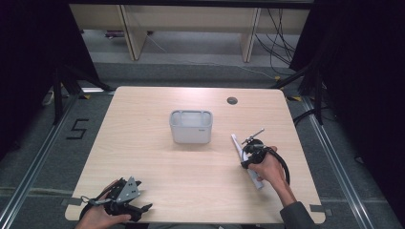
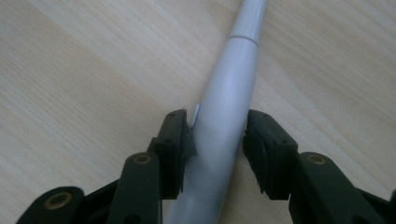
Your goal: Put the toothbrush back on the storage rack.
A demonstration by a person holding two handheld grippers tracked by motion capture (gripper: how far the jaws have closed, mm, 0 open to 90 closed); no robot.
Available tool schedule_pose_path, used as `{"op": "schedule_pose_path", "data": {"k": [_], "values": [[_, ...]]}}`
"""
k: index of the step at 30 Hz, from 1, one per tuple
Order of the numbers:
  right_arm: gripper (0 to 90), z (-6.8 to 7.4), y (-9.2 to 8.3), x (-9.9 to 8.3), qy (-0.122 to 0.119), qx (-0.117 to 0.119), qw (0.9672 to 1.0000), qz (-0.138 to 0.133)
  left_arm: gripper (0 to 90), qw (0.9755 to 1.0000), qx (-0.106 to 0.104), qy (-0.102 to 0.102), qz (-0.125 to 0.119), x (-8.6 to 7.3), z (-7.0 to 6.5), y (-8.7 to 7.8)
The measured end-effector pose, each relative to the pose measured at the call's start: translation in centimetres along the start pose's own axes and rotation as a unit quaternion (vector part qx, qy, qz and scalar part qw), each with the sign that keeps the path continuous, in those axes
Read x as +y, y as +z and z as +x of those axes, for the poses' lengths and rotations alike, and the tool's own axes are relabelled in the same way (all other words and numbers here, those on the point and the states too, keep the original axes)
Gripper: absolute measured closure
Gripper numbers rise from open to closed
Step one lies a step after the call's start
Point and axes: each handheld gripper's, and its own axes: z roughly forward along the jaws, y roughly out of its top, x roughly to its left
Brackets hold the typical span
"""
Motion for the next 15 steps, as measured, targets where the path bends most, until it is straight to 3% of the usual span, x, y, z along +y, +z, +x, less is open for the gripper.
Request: {"op": "schedule_pose_path", "data": {"k": [8, 9, 15], "values": [[64.9, 0.3, 0.3, 0.7, -0.014, 0.007, 0.9991, 0.039, 16.3, 1.0, 0.0, 0.0, 0.0, 0.1, 0.0, -0.1], [64.9, 0.3, 0.3, 0.8, -0.032, 0.001, 0.9984, 0.046, 16.3, 1.0, 0.001, 0.002, 0.002, 0.0, 0.0, -0.1], [65.3, 0.3, 0.3, 1.2, -0.043, 0.005, 0.9969, 0.066, 16.3, 1.0, 0.0, -0.005, 0.001, 0.0, -0.1, 0.0]]}}
